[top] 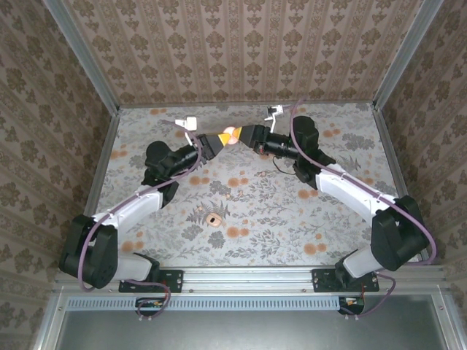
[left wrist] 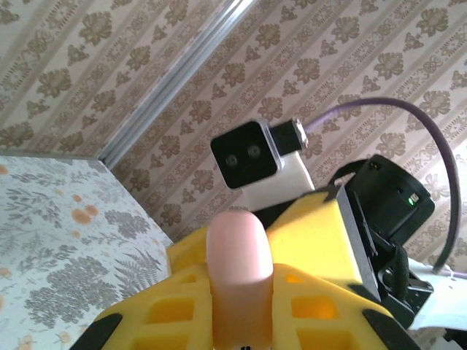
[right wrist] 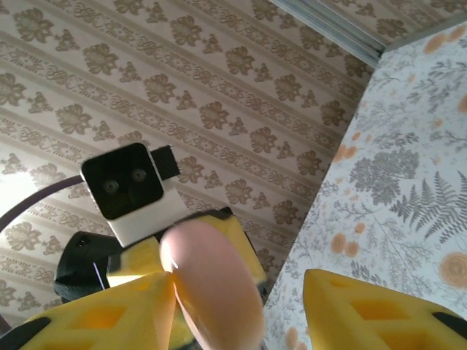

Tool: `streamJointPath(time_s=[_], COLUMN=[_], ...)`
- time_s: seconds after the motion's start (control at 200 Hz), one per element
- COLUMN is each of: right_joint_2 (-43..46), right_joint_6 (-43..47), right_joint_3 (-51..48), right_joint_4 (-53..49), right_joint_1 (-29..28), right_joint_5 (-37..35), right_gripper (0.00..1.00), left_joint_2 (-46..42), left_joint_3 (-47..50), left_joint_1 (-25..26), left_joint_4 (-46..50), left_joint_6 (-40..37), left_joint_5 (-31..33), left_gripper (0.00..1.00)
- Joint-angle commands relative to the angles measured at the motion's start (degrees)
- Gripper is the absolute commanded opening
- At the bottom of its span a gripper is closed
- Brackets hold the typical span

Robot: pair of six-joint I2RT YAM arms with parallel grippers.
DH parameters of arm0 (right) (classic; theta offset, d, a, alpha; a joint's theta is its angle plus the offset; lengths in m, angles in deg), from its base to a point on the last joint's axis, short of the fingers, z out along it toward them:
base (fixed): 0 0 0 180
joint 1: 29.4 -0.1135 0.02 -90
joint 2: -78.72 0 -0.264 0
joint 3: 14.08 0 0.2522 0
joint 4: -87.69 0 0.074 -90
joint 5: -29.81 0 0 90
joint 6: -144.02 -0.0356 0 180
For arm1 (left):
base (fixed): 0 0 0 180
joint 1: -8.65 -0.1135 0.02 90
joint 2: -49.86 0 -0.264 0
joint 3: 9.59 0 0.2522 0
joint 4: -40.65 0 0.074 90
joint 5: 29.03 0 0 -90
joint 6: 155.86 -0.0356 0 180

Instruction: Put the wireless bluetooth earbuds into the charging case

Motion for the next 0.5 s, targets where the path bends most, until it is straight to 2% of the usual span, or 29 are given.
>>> streamJointPath(time_s=[0.0,0.175,0.225,0.3,0.36,0.495], right_joint_2=[-1.13,-1.96,-1.66,-0.89,-0.06,0.72], right_joint_6=[-1.07,-2.04,-2.05,-1.75,-1.79,-3.81], right_joint_3=[2.84,3.13,2.89,1.96,1.07,-0.72], right_joint_4=[4.7,5.63,5.25,4.47,4.47,7.91], right_joint_1=[0.15,0.17,0.15,0.22,0.32,1.15], right_joint_5=[3.17,6.1,6.31,5.76,5.12,5.12], right_gripper=[0.44,0.29,0.3,0.41,0.45,0.42], left_joint_2=[0.43,0.18,0.09,-0.2,-0.51,-1.19], left_joint_3=[-1.12,-0.99,-0.89,-0.6,-0.59,-0.27], left_joint_1=[0.84,0.73,0.71,0.52,0.44,0.17], left_joint_4=[-3.46,-2.99,-2.81,-2.79,-2.87,-2.44], left_joint_6=[1.52,1.42,1.28,1.44,1.52,1.58], left_joint_5=[-0.74,-0.24,-0.03,0.25,0.39,0.9], left_gripper=[0.0,0.0,0.0,0.0,0.0,0.0])
